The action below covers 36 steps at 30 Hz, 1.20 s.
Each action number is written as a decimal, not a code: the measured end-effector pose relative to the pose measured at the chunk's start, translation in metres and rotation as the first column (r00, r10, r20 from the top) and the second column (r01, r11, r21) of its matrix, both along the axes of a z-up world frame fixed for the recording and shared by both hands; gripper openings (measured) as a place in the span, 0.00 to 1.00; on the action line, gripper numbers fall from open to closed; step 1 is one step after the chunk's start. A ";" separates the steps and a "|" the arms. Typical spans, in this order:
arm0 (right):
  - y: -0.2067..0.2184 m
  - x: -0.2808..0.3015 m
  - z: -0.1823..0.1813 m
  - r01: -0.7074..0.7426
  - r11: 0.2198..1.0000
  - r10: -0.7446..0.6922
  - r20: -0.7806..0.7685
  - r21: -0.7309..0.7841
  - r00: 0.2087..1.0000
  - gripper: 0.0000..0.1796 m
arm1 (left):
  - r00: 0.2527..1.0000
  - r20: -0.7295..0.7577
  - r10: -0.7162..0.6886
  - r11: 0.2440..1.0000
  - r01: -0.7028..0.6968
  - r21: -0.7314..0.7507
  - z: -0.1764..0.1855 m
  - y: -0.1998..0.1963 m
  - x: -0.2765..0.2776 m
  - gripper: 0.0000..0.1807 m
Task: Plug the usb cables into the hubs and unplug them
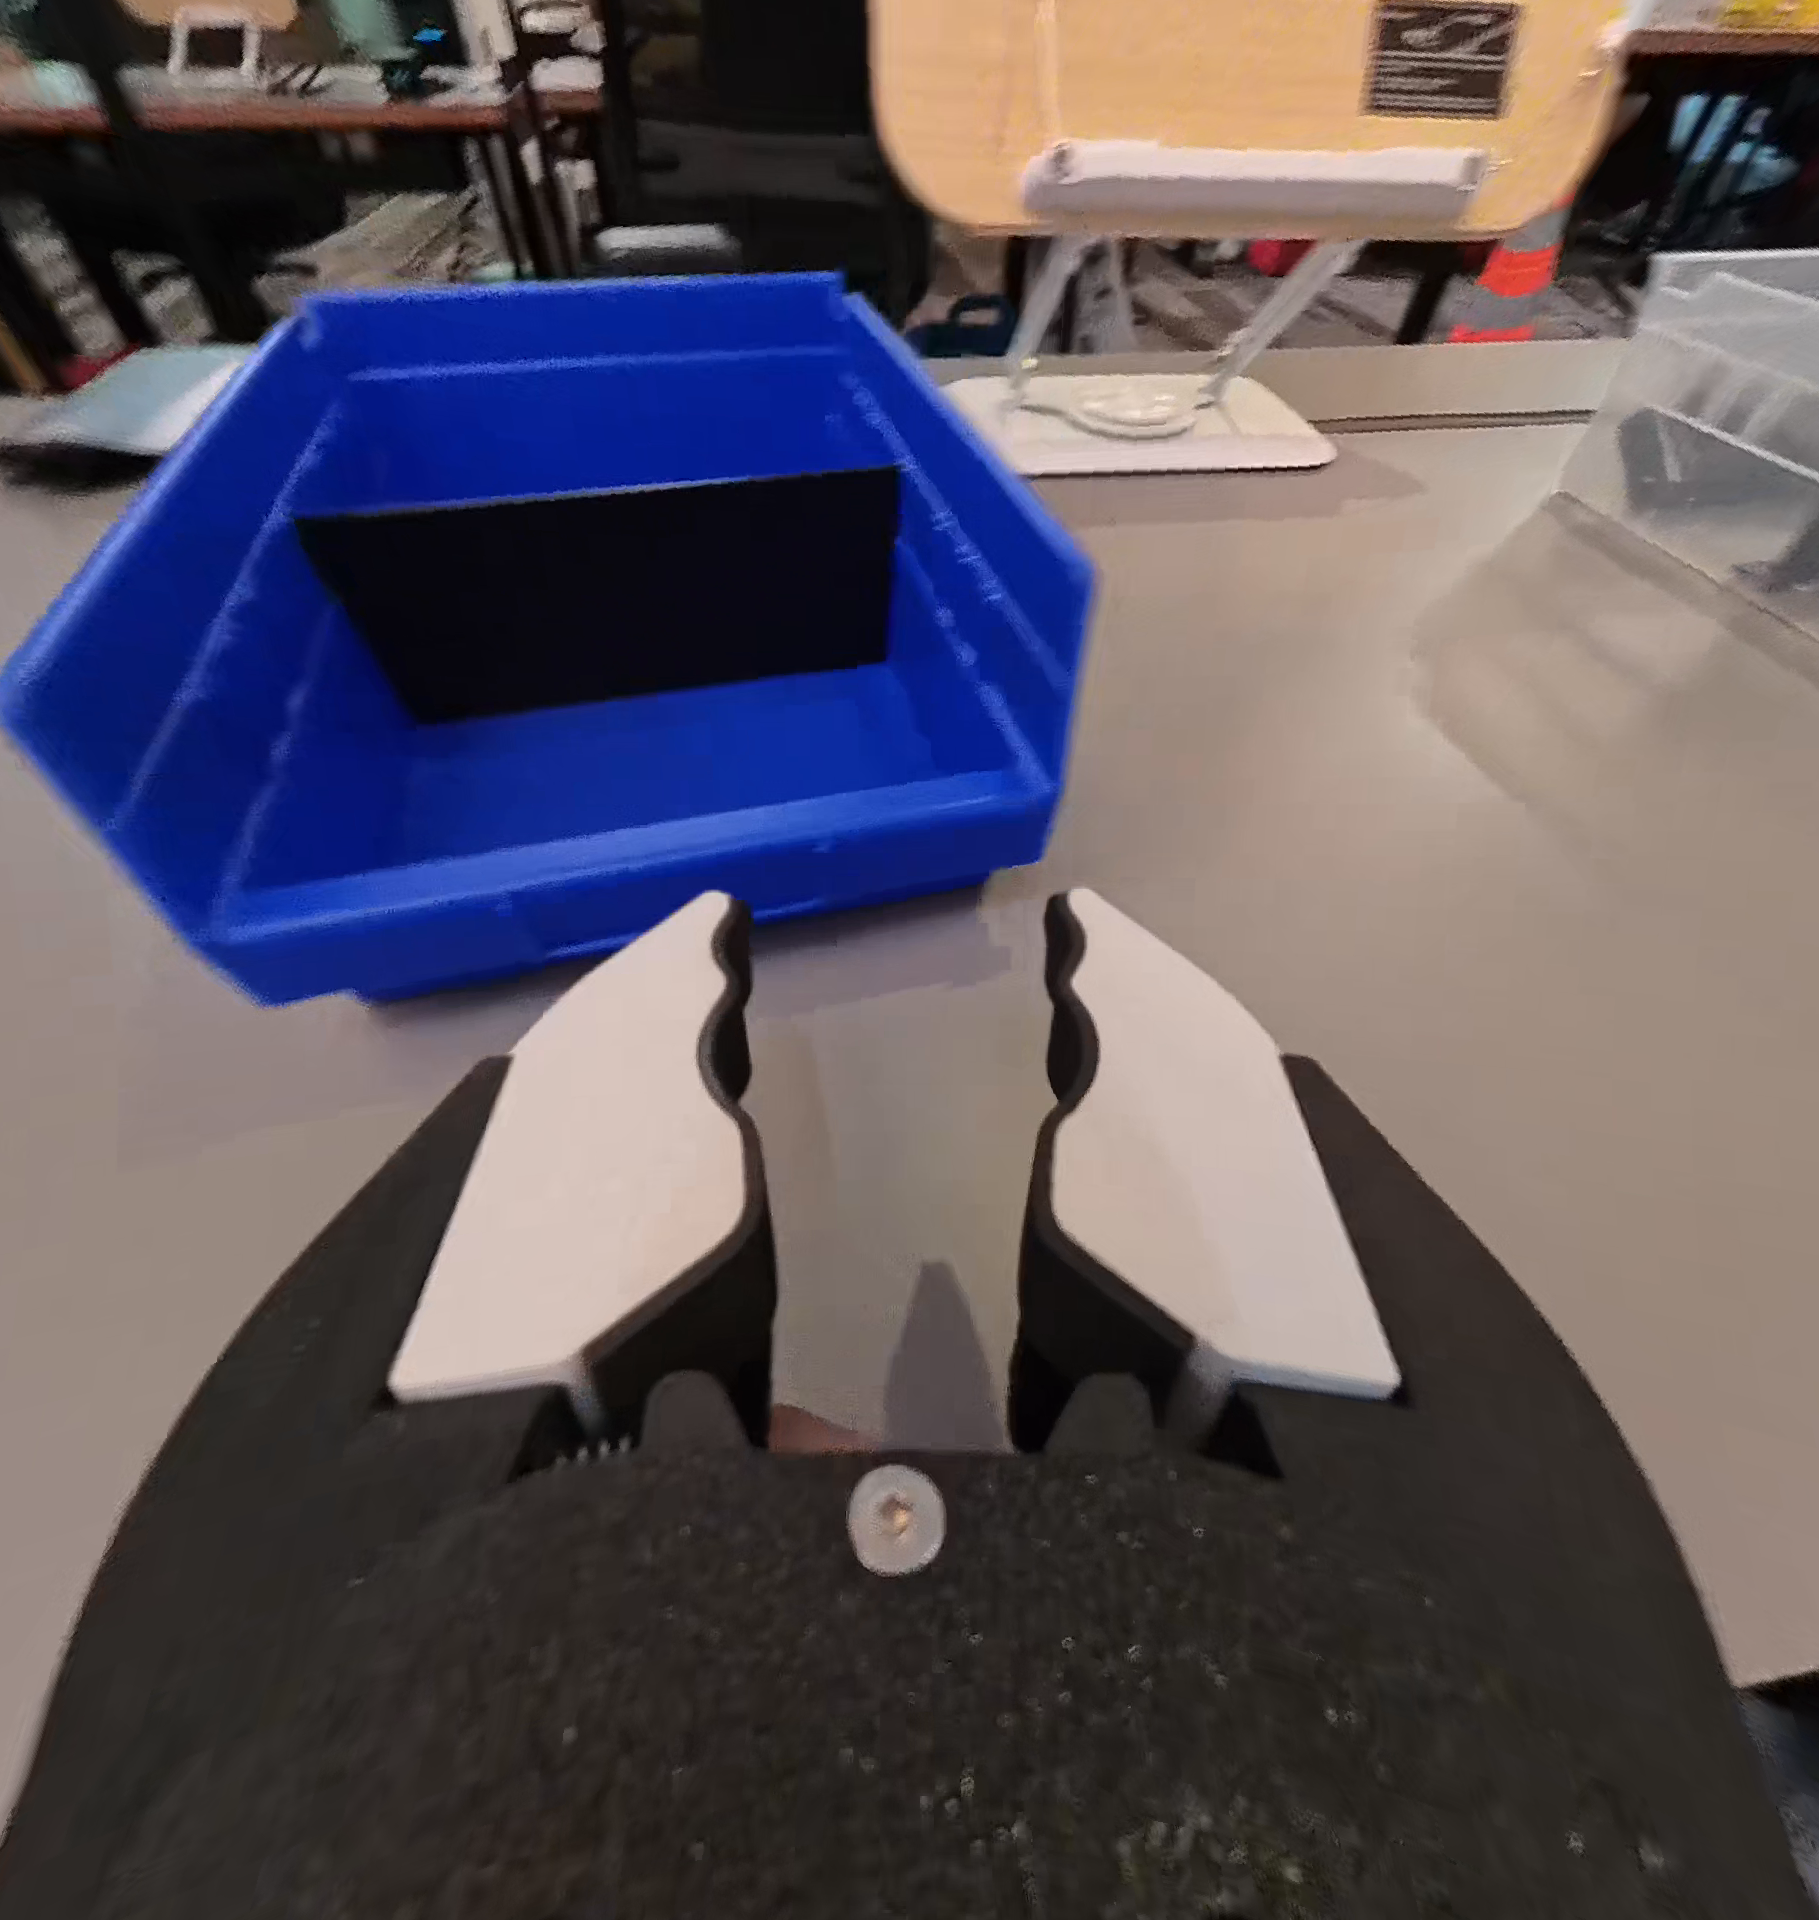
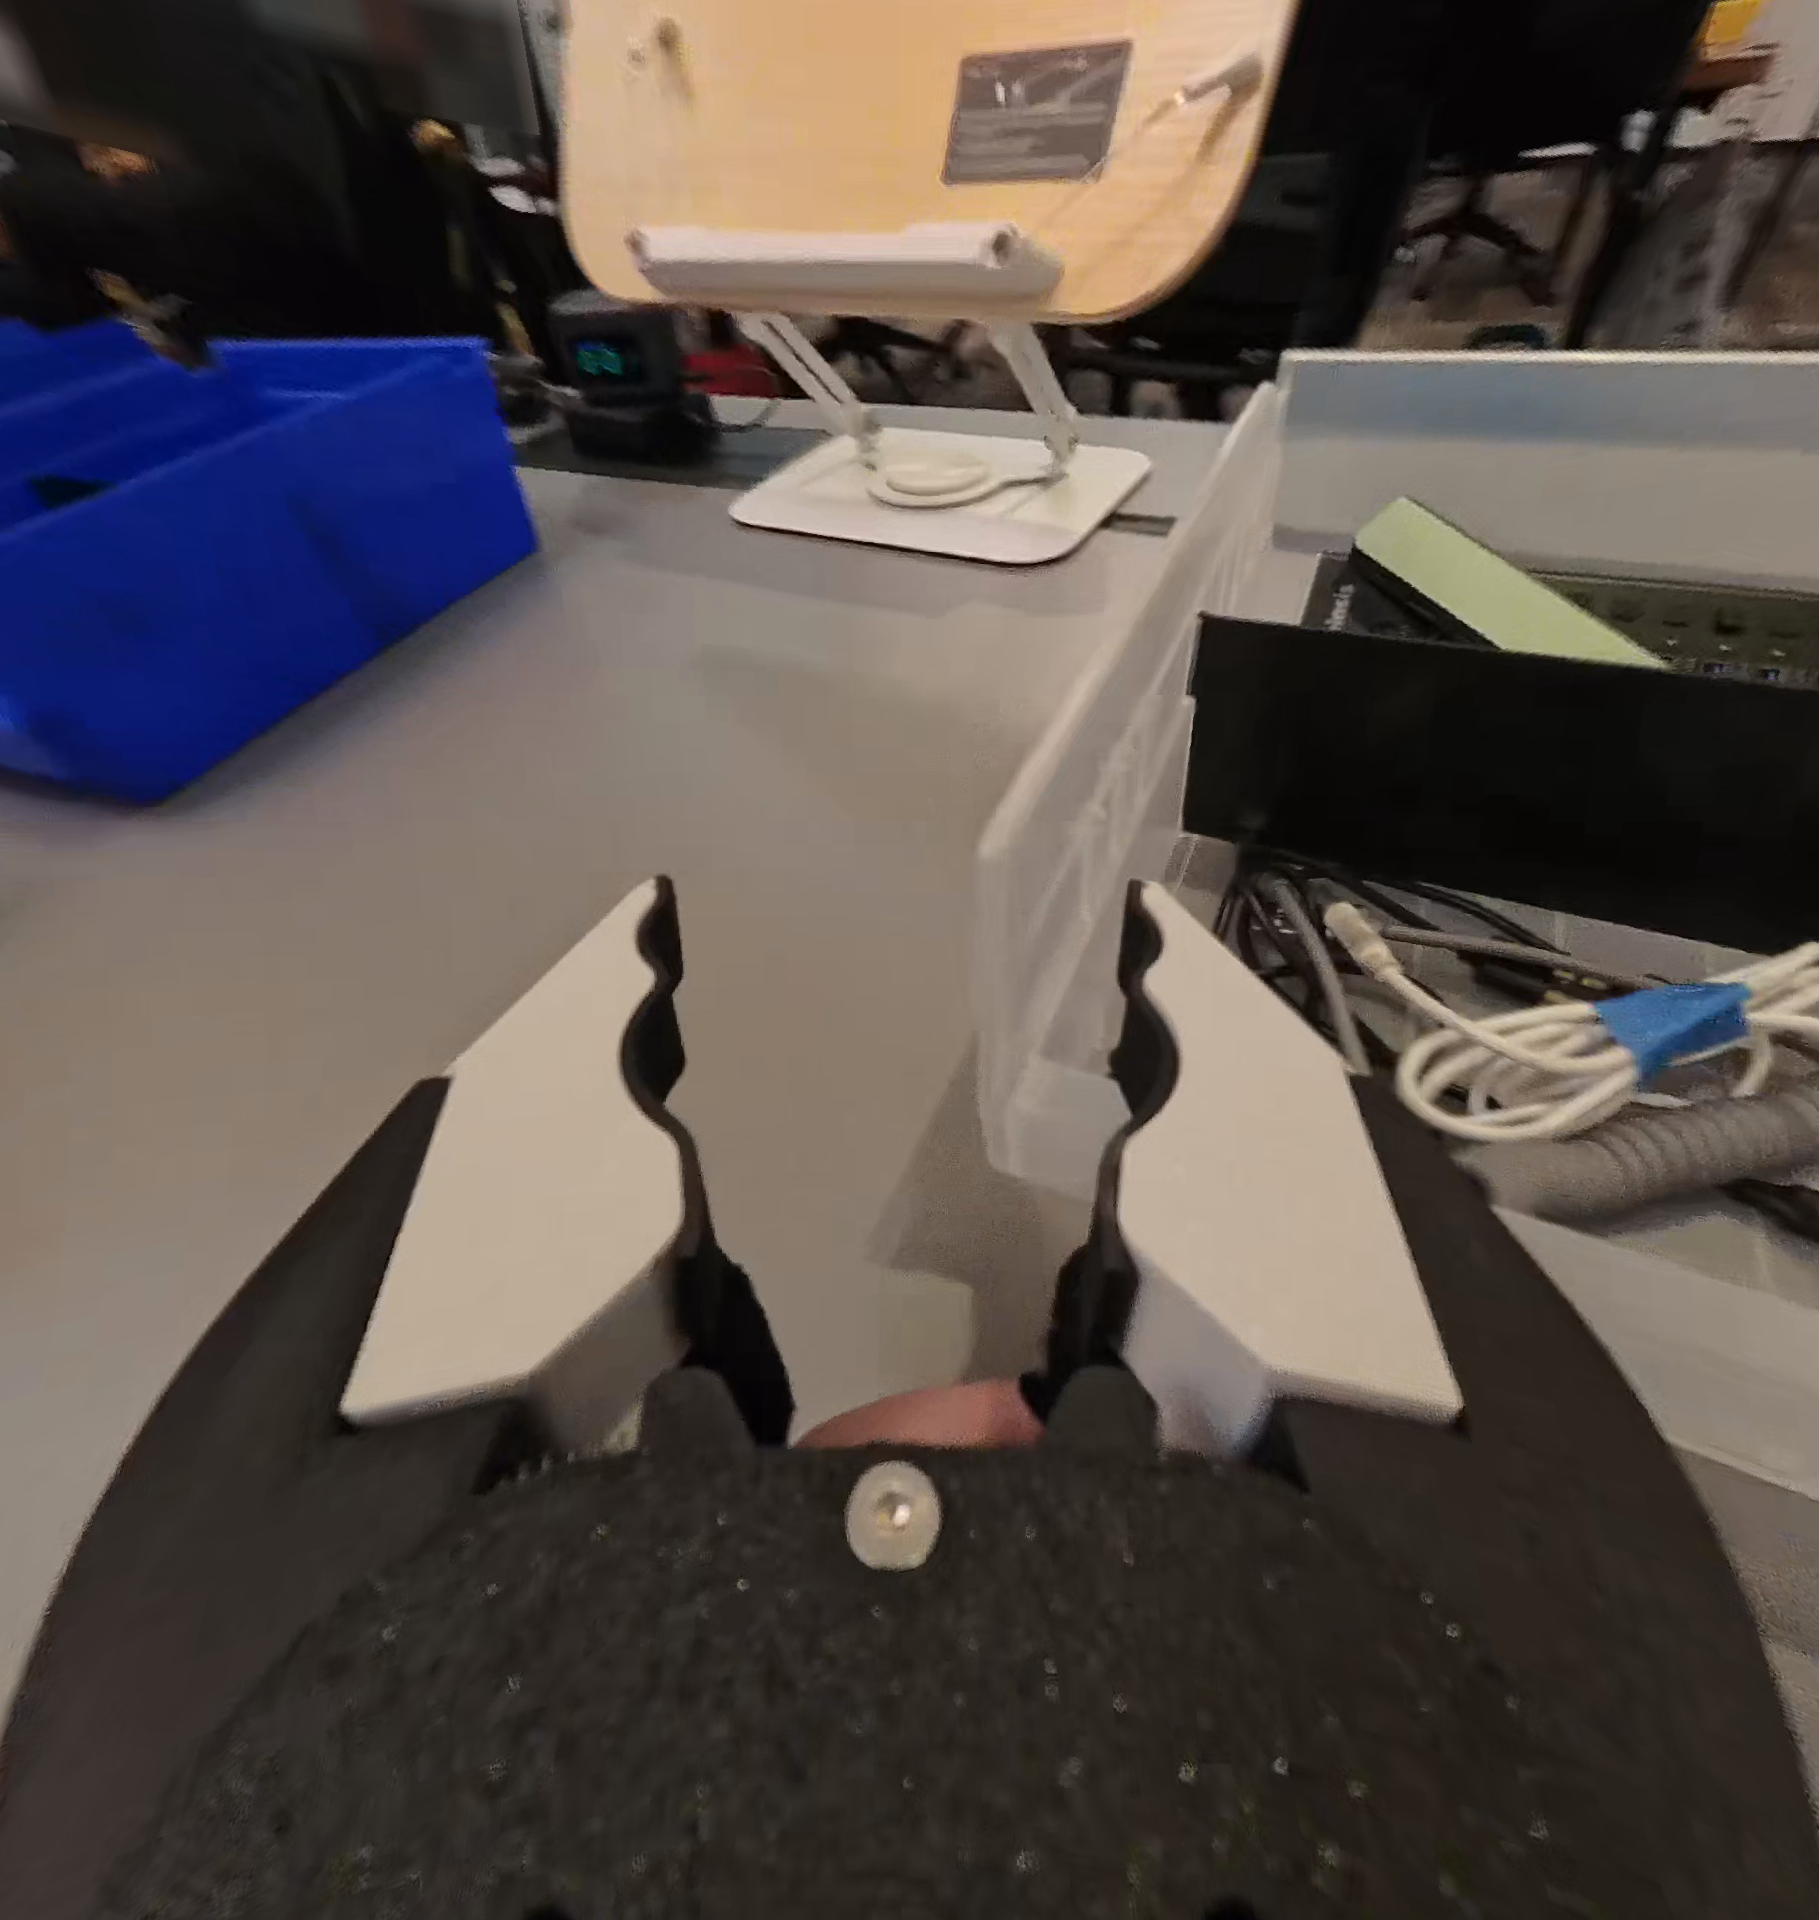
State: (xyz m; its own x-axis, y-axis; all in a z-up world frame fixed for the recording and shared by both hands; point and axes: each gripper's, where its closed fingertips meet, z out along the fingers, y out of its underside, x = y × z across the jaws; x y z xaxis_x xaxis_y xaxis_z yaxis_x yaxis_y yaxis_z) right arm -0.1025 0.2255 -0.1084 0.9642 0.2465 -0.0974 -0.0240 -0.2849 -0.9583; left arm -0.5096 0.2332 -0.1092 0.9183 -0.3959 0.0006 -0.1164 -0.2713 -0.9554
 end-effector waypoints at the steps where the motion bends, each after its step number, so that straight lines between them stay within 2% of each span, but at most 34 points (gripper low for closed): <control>1: 0.010 -0.007 -0.004 0.034 0.999 -0.034 0.003 -0.014 0.999 0.47 | 0.999 -0.005 -0.041 0.999 0.041 0.012 0.001 -0.002 0.015 0.31; 3: 0.021 -0.020 -0.009 0.081 0.996 -0.080 0.037 -0.026 0.996 0.53 | 0.992 -0.006 -0.128 0.991 0.128 0.022 0.002 -0.009 0.047 0.35; 5: 0.014 -0.035 -0.013 0.043 0.997 -0.035 0.125 -0.063 0.991 0.51 | 0.977 0.004 -0.214 0.977 0.214 0.011 -0.001 -0.017 0.081 0.38; 7: -0.006 -0.058 -0.010 -0.073 0.993 0.084 0.127 -0.088 0.988 0.41 | 0.949 0.029 -0.314 0.949 0.314 -0.003 -0.003 -0.025 0.121 0.40; 8: -0.019 -0.065 -0.001 -0.107 0.992 0.114 0.115 -0.060 0.987 0.28 | 0.929 0.050 -0.366 0.930 0.367 -0.012 -0.004 -0.028 0.143 0.41; 10: -0.042 -0.065 0.034 -0.081 0.994 0.076 0.067 0.078 0.995 0.29 | 0.881 0.104 -0.462 0.883 0.468 -0.039 -0.005 -0.036 0.188 0.41; 12: -0.059 -0.033 0.066 0.110 0.972 -0.128 0.074 0.209 0.989 0.34 | 0.826 0.153 -0.543 0.829 0.556 -0.057 -0.003 -0.044 0.232 0.40; 14: -0.077 0.023 0.082 0.387 0.875 -0.427 0.087 0.291 0.900 0.33 | 0.817 0.121 -0.564 0.817 0.573 -0.069 -0.003 -0.041 0.266 0.39; 15: -0.086 0.049 0.075 0.504 0.823 -0.544 0.109 0.264 0.832 0.32 | 0.830 0.088 -0.551 0.829 0.557 -0.059 -0.002 -0.034 0.279 0.38; 17: -0.093 0.075 0.043 0.612 0.778 -0.628 0.144 0.144 0.764 0.33 | 0.858 0.061 -0.511 0.855 0.514 -0.063 -0.002 -0.017 0.299 0.37; 20: -0.087 0.064 -0.020 0.593 0.794 -0.587 0.082 -0.133 0.805 0.32 | 0.885 0.047 -0.463 0.866 0.463 -0.188 -0.018 0.002 0.317 0.26; 22: -0.082 0.061 -0.034 0.595 0.782 -0.601 0.030 -0.188 0.799 0.15 | 0.877 0.033 -0.479 0.845 0.470 -0.254 -0.031 0.003 0.324 0.16; 24: -0.085 0.079 -0.027 0.695 0.704 -0.687 0.107 -0.146 0.719 0.01 | 0.873 -0.021 -0.487 0.851 0.469 -0.236 -0.031 0.004 0.323 0.08; 26: -0.081 0.076 -0.018 0.703 0.704 -0.683 0.178 -0.101 0.709 0.01 | 0.887 -0.080 -0.455 0.882 0.437 -0.179 -0.025 0.005 0.316 0.06; 29: -0.074 0.060 -0.001 0.693 0.720 -0.682 0.141 -0.041 0.717 0.01 | 0.914 -0.078 -0.397 0.917 0.392 -0.076 -0.003 0.013 0.297 0.03; 32: -0.058 0.035 0.015 0.653 0.758 -0.649 0.102 -0.005 0.754 0.01 | 0.936 -0.068 -0.346 0.938 0.345 -0.023 0.015 0.021 0.267 0.02; 36: -0.020 -0.014 0.023 0.536 0.844 -0.536 0.082 0.030 0.840 0.01 | 0.970 -0.096 -0.225 0.973 0.229 0.035 0.027 0.031 0.206 0.03</control>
